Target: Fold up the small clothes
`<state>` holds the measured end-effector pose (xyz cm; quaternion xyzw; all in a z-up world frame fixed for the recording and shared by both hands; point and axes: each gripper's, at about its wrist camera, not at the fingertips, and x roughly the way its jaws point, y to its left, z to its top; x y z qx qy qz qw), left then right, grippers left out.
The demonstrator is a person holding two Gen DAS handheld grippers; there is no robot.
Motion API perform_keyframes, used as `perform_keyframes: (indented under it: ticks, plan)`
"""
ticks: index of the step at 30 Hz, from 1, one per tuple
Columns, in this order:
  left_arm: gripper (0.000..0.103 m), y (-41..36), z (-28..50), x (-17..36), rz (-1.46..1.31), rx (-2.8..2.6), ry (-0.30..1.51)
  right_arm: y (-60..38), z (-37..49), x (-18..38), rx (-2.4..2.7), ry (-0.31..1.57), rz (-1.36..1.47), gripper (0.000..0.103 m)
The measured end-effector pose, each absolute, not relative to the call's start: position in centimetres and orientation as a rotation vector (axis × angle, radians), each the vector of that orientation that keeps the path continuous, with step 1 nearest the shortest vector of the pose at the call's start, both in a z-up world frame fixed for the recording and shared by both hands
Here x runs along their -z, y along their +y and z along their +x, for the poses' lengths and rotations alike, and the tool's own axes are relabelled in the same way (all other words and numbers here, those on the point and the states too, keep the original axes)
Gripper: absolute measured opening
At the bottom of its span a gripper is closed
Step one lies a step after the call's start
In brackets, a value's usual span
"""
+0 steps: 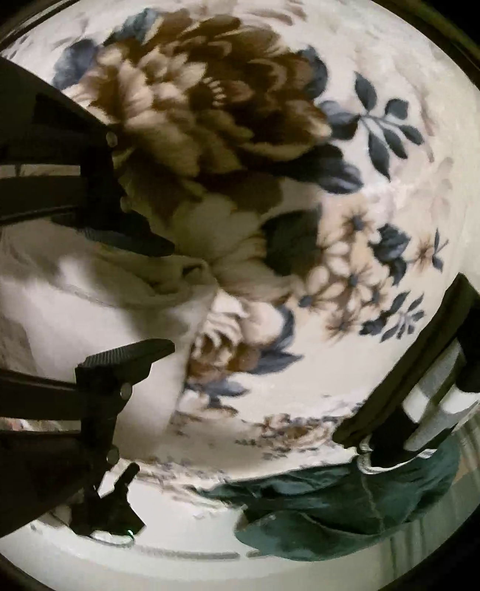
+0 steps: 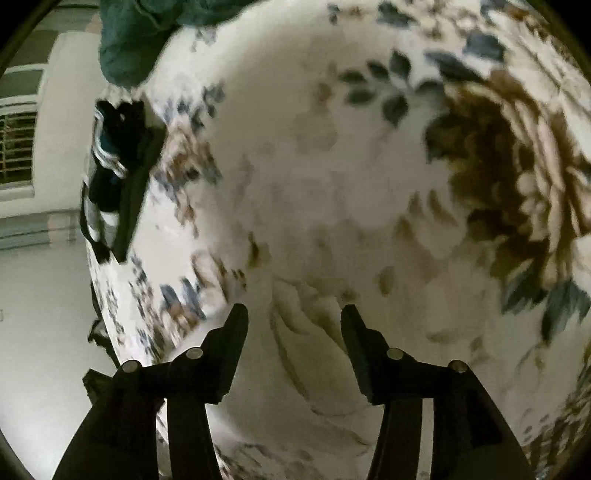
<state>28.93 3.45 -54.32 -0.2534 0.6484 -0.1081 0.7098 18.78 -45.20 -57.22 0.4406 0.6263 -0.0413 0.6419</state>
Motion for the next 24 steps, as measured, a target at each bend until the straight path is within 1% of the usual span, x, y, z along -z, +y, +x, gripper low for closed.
perform_keyframes:
  ticks: [1,2,3,6,9,11,12,13,14,15,16,17,18,19,24]
  plan:
    - [0.007,3.4,28.9,54.5,-0.55,0.233,1.44,-45.0,18.7,57.5,0.087,1.431,1.008,0.037]
    - [0.007,3.6,28.8,54.8,-0.552,0.224,1.435,-44.7,18.6,57.6,0.073,1.419,1.003,0.018]
    - [0.007,3.7,29.0,55.0,-0.563,0.215,1.428,-44.5,18.5,57.6,0.064,1.41,0.991,0.007]
    - [0.005,4.7,29.6,55.7,-0.58,0.175,1.421,-44.7,18.4,57.4,0.111,1.385,0.949,0.006]
    - [0.004,5.9,30.1,56.2,-0.565,0.131,1.424,-45.1,18.4,58.4,0.136,1.4,0.978,0.006]
    - [0.006,6.7,30.1,56.1,-0.665,0.182,1.423,-44.7,18.7,58.5,0.087,1.422,0.982,0.007]
    - [0.007,7.0,30.0,55.9,-0.703,0.207,1.42,-44.7,18.8,58.4,0.069,1.432,0.988,0.009]
    - [0.011,7.2,29.8,55.5,-0.733,0.23,1.416,-44.8,18.8,58.1,0.053,1.432,0.989,0.02]
    - [0.029,7.4,29.5,55.3,-0.75,0.25,1.412,-45.0,18.8,57.8,0.039,1.434,0.978,0.03]
    - [0.041,7.6,29.1,55.1,-0.754,0.267,1.41,-45.3,18.6,57.7,0.029,1.433,0.971,0.059]
    - [0.066,7.7,28.6,55.0,-0.761,0.282,1.404,-45.7,18.3,57.7,0.019,1.425,0.973,0.073]
    - [0.07,8.0,27.9,55.2,-0.788,0.297,1.395,-45.9,18.1,57.8,-0.002,1.425,0.981,0.074]
    - [0.07,8.3,27.4,55.5,-0.817,0.308,1.393,-46.1,17.8,58.3,-0.029,1.441,0.99,0.075]
    - [0.07,8.4,26.8,56.1,-0.859,0.324,1.4,-46.2,17.5,59.2,-0.052,1.475,0.99,0.079]
    - [0.07,6.5,25.1,58.6,-0.928,0.399,1.454,-45.5,16.6,62.6,-0.173,1.539,1.022,0.08]
